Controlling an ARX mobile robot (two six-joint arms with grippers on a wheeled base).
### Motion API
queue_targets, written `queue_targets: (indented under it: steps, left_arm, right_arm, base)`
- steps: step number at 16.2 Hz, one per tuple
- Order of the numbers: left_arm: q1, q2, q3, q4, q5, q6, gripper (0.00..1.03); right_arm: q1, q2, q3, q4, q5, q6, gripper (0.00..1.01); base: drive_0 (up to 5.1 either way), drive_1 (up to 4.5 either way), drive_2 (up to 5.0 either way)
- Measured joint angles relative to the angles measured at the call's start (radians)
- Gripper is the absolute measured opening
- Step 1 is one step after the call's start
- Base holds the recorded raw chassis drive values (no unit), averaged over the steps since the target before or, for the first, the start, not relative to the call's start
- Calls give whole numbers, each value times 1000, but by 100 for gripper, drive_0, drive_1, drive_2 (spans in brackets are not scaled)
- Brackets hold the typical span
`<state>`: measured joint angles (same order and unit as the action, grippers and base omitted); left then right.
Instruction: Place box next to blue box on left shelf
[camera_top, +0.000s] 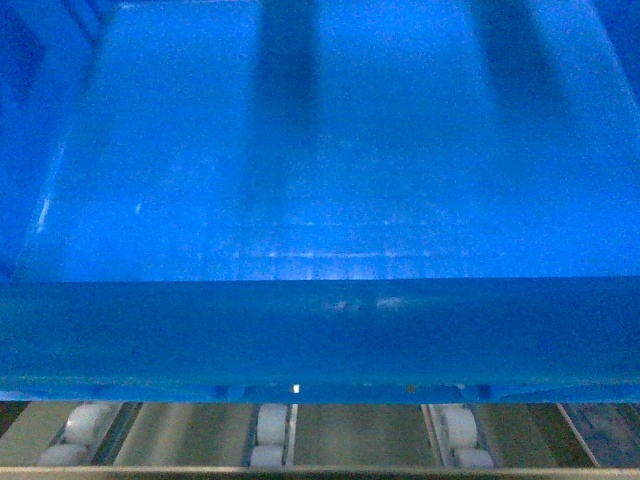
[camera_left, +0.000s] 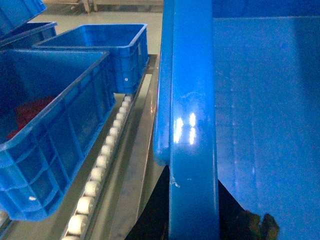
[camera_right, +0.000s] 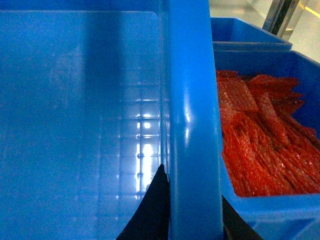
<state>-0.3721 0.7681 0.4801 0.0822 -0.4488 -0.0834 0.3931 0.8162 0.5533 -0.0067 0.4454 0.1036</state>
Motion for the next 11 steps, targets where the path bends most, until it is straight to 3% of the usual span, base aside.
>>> queue_targets:
  steps: [6, 11]
  left_arm:
    - [-2, 0, 0, 0, 0, 0, 9]
    - [0, 2, 0, 0, 1, 0, 9]
  right_arm:
    - [0, 0, 0, 0, 0, 0, 9]
    - [0, 2, 0, 0, 0, 0, 9]
  base:
    - [-7, 402, -416]
    - [0, 0, 0]
